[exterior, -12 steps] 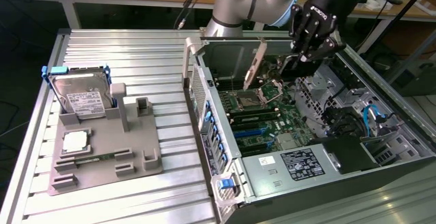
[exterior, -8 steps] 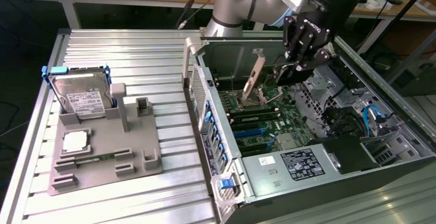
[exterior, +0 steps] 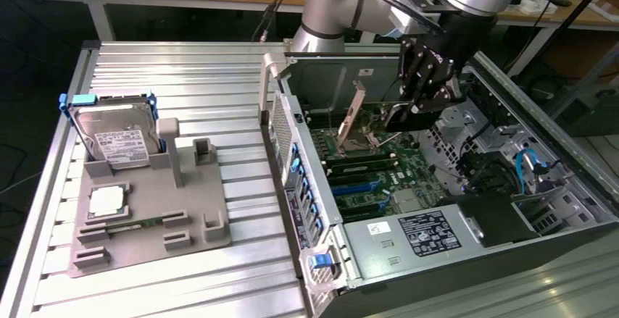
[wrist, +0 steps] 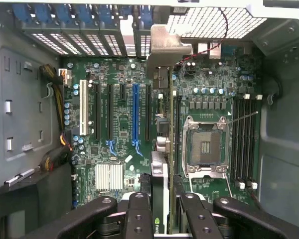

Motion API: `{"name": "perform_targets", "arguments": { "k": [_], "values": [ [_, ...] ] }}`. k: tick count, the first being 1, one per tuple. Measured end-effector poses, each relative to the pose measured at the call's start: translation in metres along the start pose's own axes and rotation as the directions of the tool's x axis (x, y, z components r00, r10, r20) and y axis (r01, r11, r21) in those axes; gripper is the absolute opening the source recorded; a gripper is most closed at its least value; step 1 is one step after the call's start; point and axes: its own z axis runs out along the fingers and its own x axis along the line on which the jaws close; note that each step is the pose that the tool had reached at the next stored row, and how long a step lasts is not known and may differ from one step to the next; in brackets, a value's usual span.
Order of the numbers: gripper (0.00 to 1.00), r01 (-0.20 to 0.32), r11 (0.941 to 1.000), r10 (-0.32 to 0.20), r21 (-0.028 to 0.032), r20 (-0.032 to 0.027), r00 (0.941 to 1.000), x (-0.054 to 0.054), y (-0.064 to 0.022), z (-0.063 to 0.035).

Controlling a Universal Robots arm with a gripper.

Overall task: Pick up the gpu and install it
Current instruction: 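Insert the gpu into the slot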

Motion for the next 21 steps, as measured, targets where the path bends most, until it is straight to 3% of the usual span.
{"name": "perform_targets", "arguments": {
  "k": [6, 11, 13, 18, 21],
  "values": [
    [0.27, 0.0, 1.0, 0.0, 0.0003, 0.0001, 1.0, 0.0, 0.0024, 0.0115],
    [0.27, 0.0, 1.0, 0.0, 0.0031, 0.0021, 1.0, 0.0, 0.0136, 0.0173],
    [0.27, 0.0, 1.0, 0.0, 0.0081, 0.0021, 1.0, 0.0, 0.0156, 0.0193],
    [0.27, 0.001, 0.9996, -0.001, 0.0298, 0.0017, 1.0, 0.001, 0.0183, 0.0235],
    [0.27, 0.001, 0.9993, -0.001, 0.0361, 0.0017, 1.0, 0.001, 0.0207, 0.027]
  ]
}}
